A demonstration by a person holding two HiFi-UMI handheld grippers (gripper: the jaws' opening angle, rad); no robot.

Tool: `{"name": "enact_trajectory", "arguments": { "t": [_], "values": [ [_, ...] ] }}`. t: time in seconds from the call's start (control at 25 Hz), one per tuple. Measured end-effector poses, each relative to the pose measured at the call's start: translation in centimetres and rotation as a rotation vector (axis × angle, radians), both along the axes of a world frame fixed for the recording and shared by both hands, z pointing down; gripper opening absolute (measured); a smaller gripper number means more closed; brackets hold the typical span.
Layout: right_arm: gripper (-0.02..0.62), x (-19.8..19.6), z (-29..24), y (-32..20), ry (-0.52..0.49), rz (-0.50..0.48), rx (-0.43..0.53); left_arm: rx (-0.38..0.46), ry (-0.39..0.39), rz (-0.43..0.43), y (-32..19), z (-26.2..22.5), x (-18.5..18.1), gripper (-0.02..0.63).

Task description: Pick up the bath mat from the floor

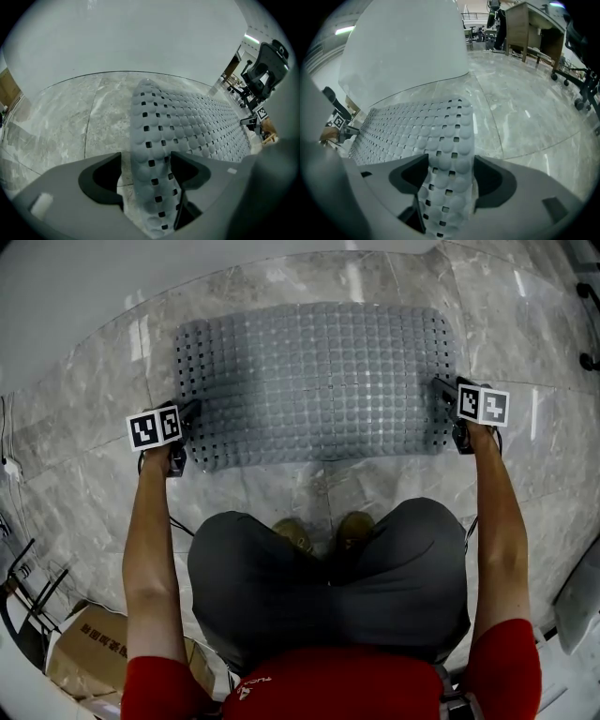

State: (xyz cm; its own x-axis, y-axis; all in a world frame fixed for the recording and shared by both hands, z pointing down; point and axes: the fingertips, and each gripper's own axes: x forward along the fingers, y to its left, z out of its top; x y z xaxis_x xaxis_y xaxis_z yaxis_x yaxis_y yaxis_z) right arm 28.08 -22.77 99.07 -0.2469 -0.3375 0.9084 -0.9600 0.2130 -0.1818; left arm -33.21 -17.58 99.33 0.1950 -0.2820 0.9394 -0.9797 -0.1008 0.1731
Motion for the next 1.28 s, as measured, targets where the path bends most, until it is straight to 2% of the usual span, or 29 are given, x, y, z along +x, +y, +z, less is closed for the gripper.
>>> {"name": "enact_trajectory", "arguments": {
  "t": [0.12, 0.24, 0.32, 0.4, 0.48, 0.6, 0.88, 1.28],
  "values": [
    [0.279, -0.3, -0.1, 0.0, 0.022, -0.012, 0.002, 0.011, -0.047, 0.030, 0.0, 0.0, 0.3, 0.303],
    [0.277, -0.6, -0.2, 0.0, 0.018, -0.022, 0.004, 0.016, -0.064, 0.058, -0.1, 0.0, 0.8, 0.256],
    [0.218, -1.3, -0.2, 0.1, -0.004, -0.033, -0.001, 0.019, -0.051, 0.069, -0.1, 0.0, 1.1, 0.239],
    [0.152, -2.1, -0.3, 0.2, -0.020, -0.041, -0.002, 0.023, -0.029, 0.086, 0.0, -0.2, 1.8, 0.175],
    [0.111, -2.7, -0.7, 0.3, -0.032, -0.045, 0.009, 0.026, -0.019, 0.104, 0.0, -0.3, 2.5, 0.121],
    [0.057, -3.8, -1.7, 0.4, -0.045, -0.053, 0.043, 0.045, 0.001, 0.099, 0.0, -0.9, 2.8, 0.086],
    [0.041, -5.1, -4.5, 0.5, -0.090, -0.056, 0.140, 0.139, 0.067, -0.001, 0.0, -2.8, 3.5, 0.054],
    [0.037, -7.5, -11.3, 2.0, -0.217, -0.067, 0.264, 0.259, 0.180, 0.002, 0.3, -7.1, 5.3, 0.049]
  ]
}}
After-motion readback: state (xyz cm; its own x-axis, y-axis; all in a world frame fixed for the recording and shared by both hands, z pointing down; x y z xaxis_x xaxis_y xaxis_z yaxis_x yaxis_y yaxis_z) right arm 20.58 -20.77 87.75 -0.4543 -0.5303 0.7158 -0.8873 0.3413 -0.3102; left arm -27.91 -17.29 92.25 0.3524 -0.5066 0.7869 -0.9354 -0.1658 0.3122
